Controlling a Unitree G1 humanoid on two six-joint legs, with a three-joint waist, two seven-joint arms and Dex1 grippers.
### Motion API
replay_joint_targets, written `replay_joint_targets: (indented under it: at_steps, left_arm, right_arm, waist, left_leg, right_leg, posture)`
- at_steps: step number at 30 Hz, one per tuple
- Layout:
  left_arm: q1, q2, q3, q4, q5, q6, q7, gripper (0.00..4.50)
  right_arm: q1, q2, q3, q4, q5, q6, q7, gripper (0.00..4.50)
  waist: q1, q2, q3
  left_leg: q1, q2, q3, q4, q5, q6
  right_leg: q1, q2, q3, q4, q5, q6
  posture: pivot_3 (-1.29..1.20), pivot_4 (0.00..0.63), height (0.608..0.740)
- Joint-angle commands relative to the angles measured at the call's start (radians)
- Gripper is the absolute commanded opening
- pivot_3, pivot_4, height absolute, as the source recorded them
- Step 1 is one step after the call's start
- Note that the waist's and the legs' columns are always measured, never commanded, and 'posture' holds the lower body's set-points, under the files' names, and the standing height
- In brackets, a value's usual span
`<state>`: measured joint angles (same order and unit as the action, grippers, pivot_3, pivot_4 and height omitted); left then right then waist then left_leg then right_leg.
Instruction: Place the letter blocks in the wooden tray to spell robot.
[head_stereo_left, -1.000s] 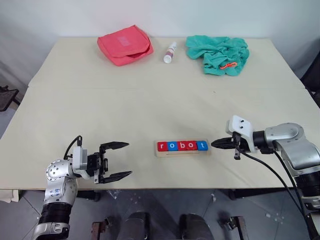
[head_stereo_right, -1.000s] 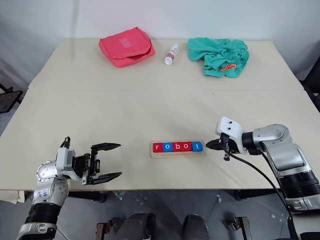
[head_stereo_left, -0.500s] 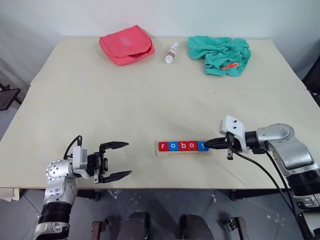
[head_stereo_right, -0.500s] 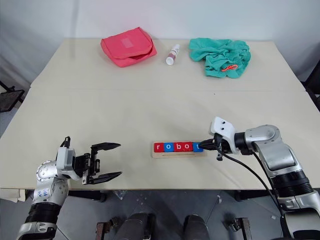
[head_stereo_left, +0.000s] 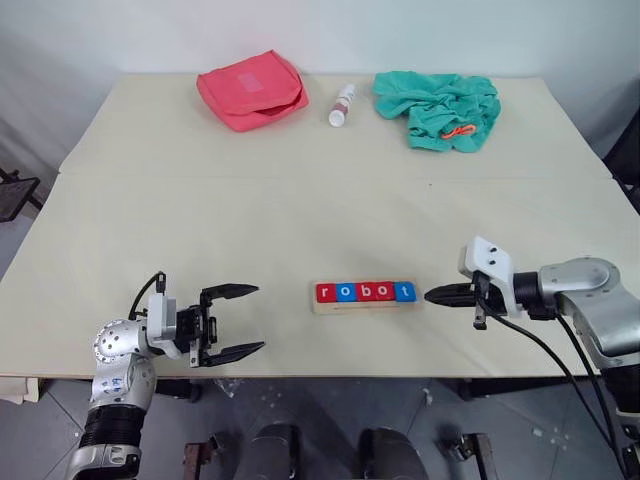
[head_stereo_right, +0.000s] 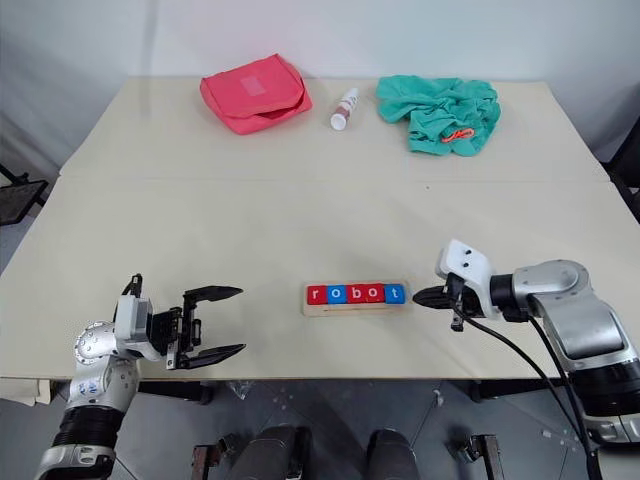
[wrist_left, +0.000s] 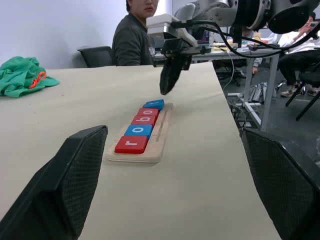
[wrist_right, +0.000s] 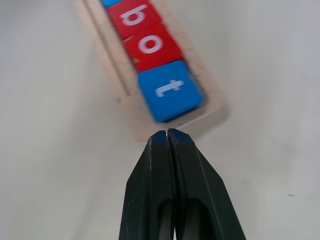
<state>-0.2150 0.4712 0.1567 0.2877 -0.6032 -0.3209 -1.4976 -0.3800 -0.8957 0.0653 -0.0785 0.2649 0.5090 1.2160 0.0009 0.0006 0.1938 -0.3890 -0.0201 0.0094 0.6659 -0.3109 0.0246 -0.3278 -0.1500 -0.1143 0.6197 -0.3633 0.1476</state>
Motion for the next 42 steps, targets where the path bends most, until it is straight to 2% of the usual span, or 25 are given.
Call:
replay_joint_targets:
  at_steps: [1,17,23,26,29,35,40,42]
  left_arm:
    - [-0.005,-0.002,0.006,-0.003,0.003,-0.008,-0.001,4.50]
    - [0.011,0.002,0.009,-0.022,0.005,-0.008,0.013,4.50]
    - [0.006,0.002,0.010,-0.016,0.009,-0.007,0.018,4.50]
    - [0.003,0.008,0.010,-0.016,0.017,0.004,0.035,4.50]
    - [-0.003,0.018,0.025,-0.013,0.016,0.020,0.060,4.50]
    - [-0.024,0.040,0.077,0.022,0.059,-0.040,0.146,4.50]
    - [-0.038,0.057,0.120,0.037,0.047,-0.051,0.178,4.50]
    - [-0.038,0.080,0.135,0.046,0.038,-0.038,0.170,4.50]
  right_arm:
    - [0.000,0.000,-0.006,-0.032,0.014,-0.001,-0.003,0.05]
    - [-0.073,0.065,0.051,0.056,-0.017,-0.033,-0.014,0.05]
    - [-0.023,0.032,-0.031,-0.012,0.019,-0.012,-0.029,0.05]
    - [0.012,0.036,-0.095,-0.012,0.058,-0.058,-0.023,0.05]
    - [0.078,0.047,-0.184,0.023,0.109,-0.220,0.050,0.60]
    - [0.134,0.042,-0.284,0.220,0.180,-0.497,0.249,2.67]
    - [0.091,0.019,-0.285,0.412,0.210,-0.634,0.370,4.37]
    - [0.061,-0.005,-0.261,0.518,0.232,-0.711,0.395,4.44]
  waist:
    - [0.000,0.000,0.000]
    - [0.001,0.000,0.000]
    - [0.002,0.000,0.000]
    - [0.002,0.000,0.000]
    - [0.004,0.000,0.000]
    - [0.004,0.000,0.000]
    - [0.000,0.000,0.000]
    - [0.000,0.000,0.000]
  left_leg:
    - [0.000,0.000,0.000,0.000,0.000,0.000]
    - [0.000,0.000,-0.001,0.000,0.000,0.000]
    - [0.000,0.000,-0.001,0.000,0.000,0.000]
    - [0.000,0.000,-0.001,0.000,0.000,0.000]
    - [0.000,0.000,-0.001,0.000,0.000,0.000]
    - [0.001,0.000,0.000,0.000,0.000,0.000]
    - [0.002,0.000,0.000,0.000,0.000,0.000]
    - [0.002,0.000,0.000,0.000,0.000,0.000]
  right_leg:
    - [0.000,0.000,0.000,0.000,0.000,0.000]
    - [0.000,0.000,0.000,0.000,0.000,0.000]
    - [0.000,0.000,0.000,0.000,0.000,0.000]
    - [0.000,0.000,0.000,0.000,0.000,0.000]
    - [0.000,0.000,-0.001,0.000,0.000,0.000]
    - [0.002,0.000,-0.001,-0.001,0.000,0.000]
    - [0.003,0.000,-0.002,-0.002,0.000,0.000]
    - [0.003,0.000,-0.002,-0.002,0.000,0.000]
  posture:
    - [0.00,0.150,0.740]
    - [0.00,0.150,0.740]
    - [0.00,0.150,0.740]
    - [0.00,0.150,0.740]
    - [0.00,0.150,0.740]
    - [0.00,0.150,0.740]
    - [0.00,0.150,0.740]
    - [0.00,0.150,0.740]
